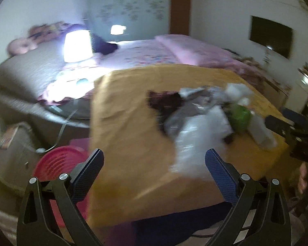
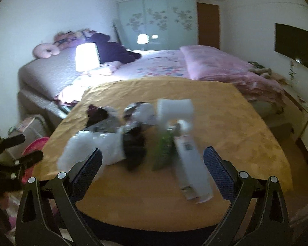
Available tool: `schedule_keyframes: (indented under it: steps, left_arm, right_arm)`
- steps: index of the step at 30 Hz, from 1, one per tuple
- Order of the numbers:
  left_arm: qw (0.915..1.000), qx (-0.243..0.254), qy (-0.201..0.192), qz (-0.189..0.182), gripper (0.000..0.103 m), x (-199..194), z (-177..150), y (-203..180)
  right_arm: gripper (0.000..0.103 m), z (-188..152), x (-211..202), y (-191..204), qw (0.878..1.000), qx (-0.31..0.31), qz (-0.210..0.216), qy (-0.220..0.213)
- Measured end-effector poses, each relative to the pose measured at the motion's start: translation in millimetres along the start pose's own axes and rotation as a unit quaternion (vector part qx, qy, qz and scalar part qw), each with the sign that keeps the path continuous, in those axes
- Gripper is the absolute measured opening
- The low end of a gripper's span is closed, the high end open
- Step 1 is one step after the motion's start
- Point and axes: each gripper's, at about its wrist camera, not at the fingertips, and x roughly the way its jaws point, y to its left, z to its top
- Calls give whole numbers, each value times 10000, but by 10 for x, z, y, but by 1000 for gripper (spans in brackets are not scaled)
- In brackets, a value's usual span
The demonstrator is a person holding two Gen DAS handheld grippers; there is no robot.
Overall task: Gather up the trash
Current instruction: 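Swing both tools over the trash pile on the gold bedspread, then grasp the clear plastic bag with left tool while right tool grasps the white box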
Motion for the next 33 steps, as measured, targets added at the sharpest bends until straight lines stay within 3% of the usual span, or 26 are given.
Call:
schedule_keyframes:
  steps: [12, 18, 21, 29, 33]
  left_arm:
    - [9967, 33, 519, -620, 93, 516, 6, -291]
    - [9938, -142, 669, -882, 53, 645, 3, -232]
    - [9936, -234, 614, -917, 44, 620, 4, -184]
    - [9964, -204, 290, -768, 43, 381, 66, -88]
    - [9975, -186, 144, -660, 43, 275, 125, -46]
  right_arm:
    - [96, -59, 186, -300, 9990, 363, -115, 245]
    - [96, -133, 330, -381, 9979, 398, -198, 466]
    - [96, -149, 391, -425, 9979, 347, -219, 509]
    - [93, -254, 551, -555, 9966, 302, -285, 709]
    - [75, -291, 621, -575, 9956, 241, -210, 882]
